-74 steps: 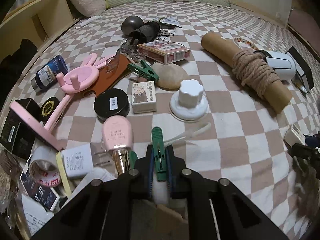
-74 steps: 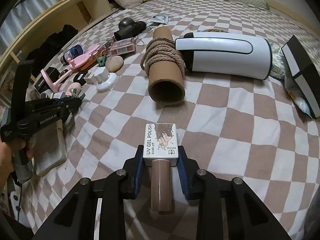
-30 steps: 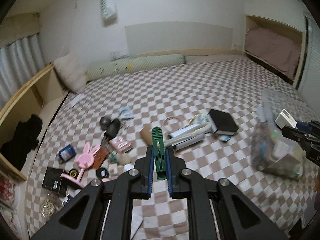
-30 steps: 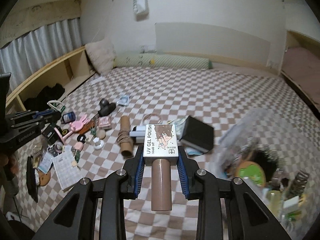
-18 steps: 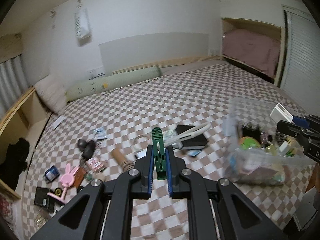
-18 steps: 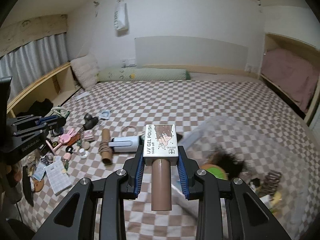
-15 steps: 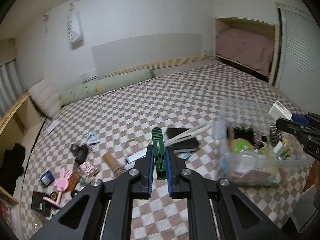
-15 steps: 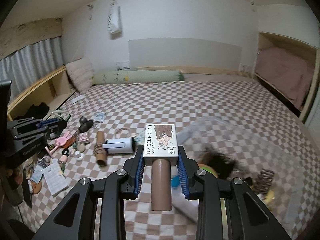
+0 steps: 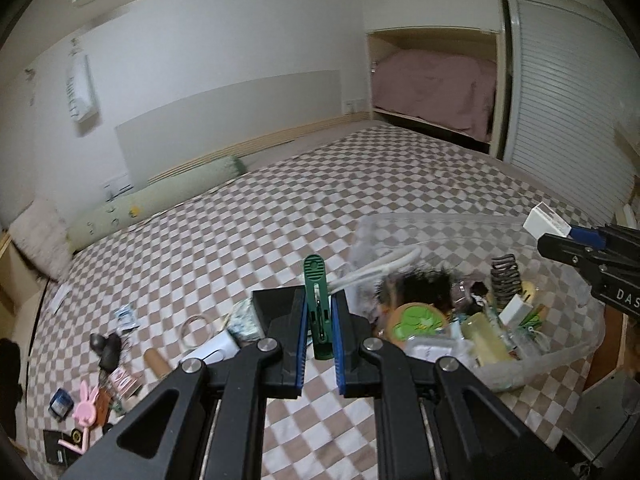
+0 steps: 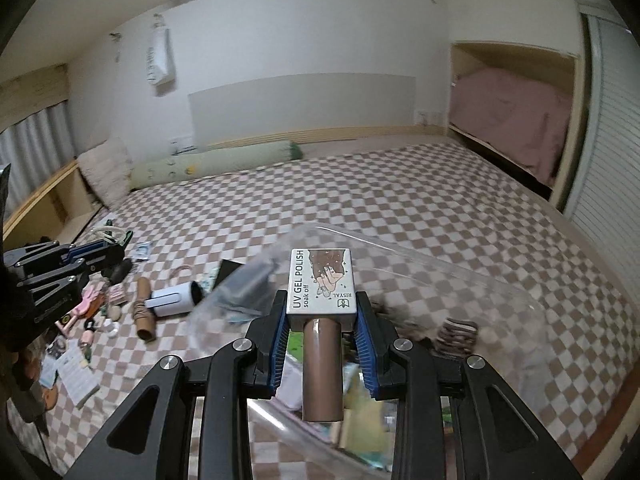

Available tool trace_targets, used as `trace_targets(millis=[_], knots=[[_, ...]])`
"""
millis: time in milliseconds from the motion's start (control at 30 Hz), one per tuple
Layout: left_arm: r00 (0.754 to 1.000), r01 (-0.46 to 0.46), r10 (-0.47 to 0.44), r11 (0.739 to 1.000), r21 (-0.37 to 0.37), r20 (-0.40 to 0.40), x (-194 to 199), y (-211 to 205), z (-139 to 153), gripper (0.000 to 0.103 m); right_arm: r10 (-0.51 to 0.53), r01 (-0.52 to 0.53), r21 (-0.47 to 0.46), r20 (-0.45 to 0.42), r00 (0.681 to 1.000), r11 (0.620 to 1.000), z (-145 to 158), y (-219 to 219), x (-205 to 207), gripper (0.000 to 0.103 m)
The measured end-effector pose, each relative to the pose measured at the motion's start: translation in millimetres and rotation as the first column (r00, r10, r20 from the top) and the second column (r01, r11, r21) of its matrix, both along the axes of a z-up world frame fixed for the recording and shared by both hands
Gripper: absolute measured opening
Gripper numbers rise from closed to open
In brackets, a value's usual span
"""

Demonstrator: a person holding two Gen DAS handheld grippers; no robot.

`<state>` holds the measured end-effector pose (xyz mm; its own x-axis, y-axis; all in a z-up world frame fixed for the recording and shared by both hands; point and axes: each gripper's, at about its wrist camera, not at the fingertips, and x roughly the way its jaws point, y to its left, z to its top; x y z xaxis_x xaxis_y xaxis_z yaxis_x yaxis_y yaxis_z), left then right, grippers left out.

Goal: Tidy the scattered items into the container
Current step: 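Carry the clothespin and polish bottle with both tools over the clear plastic box, then open both tools to drop the clothespin and polish bottle into the box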

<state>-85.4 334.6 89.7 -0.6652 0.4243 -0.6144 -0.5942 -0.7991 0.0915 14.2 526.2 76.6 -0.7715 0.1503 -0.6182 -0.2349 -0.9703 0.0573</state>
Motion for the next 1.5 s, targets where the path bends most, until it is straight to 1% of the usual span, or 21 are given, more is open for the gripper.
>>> trace_targets(millis=[133,233,300,367,467,700,800,900,933,1067,1300,1400,1467,1500], knots=[[0.999,0.029,-0.029,0.999,-0.013,0.022,-6.7,20.2,-10.5,0.011,-0.041,0.041,-0.01,0.027,0.999,0.999,-8.2,20.8,1.9,0.031],[0.997,0.055,-0.053,0.998,-0.028,0.055,-12.2,38.7,-21.9,0.011,-0.055,0.059,-0.054,0.074,0.996,0.997,-20.1,34.9,0.0,0.031],[0.994,0.078,-0.074,0.996,-0.049,0.078,-15.3,53.1,-32.3,0.011,-0.062,0.071,-0.073,0.119,0.991,0.995,-34.1,40.9,-3.5,0.031],[0.991,0.092,-0.086,0.994,-0.062,0.102,-17.3,64.4,-41.8,0.011,-0.068,0.081,-0.073,0.162,0.984,0.994,-48.8,43.4,-9.6,0.031],[0.983,0.105,-0.094,0.992,-0.065,0.161,-23.6,79.7,-58.6,0.011,-0.077,0.1,-0.09,0.223,0.972,0.991,-72.2,51.0,-15.4,0.031],[0.967,0.143,-0.112,0.982,-0.12,0.23,-30.7,107.4,-88.9,0.011,-0.106,0.15,-0.12,0.311,0.944,0.981,-101.8,69.0,-12.9,0.031],[0.962,0.154,-0.112,0.976,-0.154,0.25,-33.3,116.6,-99.9,0.011,-0.108,0.164,-0.143,0.335,0.936,0.976,-104.2,74.3,-13.4,0.031],[0.96,0.153,-0.103,0.971,-0.182,0.261,-37.0,120.6,-105.7,0.011,-0.125,0.173,-0.1,0.371,0.92,0.98,-105.1,74.9,-13.8,0.031],[0.959,0.153,-0.1,0.97,-0.188,0.265,-37.7,121.5,-107.3,0.011,-0.127,0.177,-0.098,0.379,0.917,0.979,-105.5,76.3,-13.4,0.031],[0.957,0.154,-0.095,0.967,-0.203,0.273,-41.4,120.2,-111.9,0.011,-0.13,0.19,-0.116,0.397,0.909,0.975,-106.9,83.0,-11.9,0.031],[0.956,0.14,-0.076,0.966,-0.217,0.282,-45.5,120.3,-115.4,0.012,-0.144,0.202,-0.101,0.411,0.9,0.974,-109.7,81.7,-18.1,0.031],[0.956,0.129,-0.064,0.968,-0.216,0.286,-46.5,118.7,-115.9,0.012,-0.147,0.208,-0.109,0.412,0.899,0.972,-110.7,82.9,-19.4,0.031],[0.954,0.122,-0.056,0.97,-0.209,0.293,-48.1,117.4,-116.2,0.014,-0.15,0.211,-0.111,0.405,0.902,0.971,-109.8,83.6,-19.3,0.031],[0.954,0.12,-0.055,0.971,-0.208,0.295,-48.5,117.1,-116.2,0.02,-0.153,0.213,-0.11,0.398,0.905,0.971,-108.5,84.0,-19.0,0.031]])
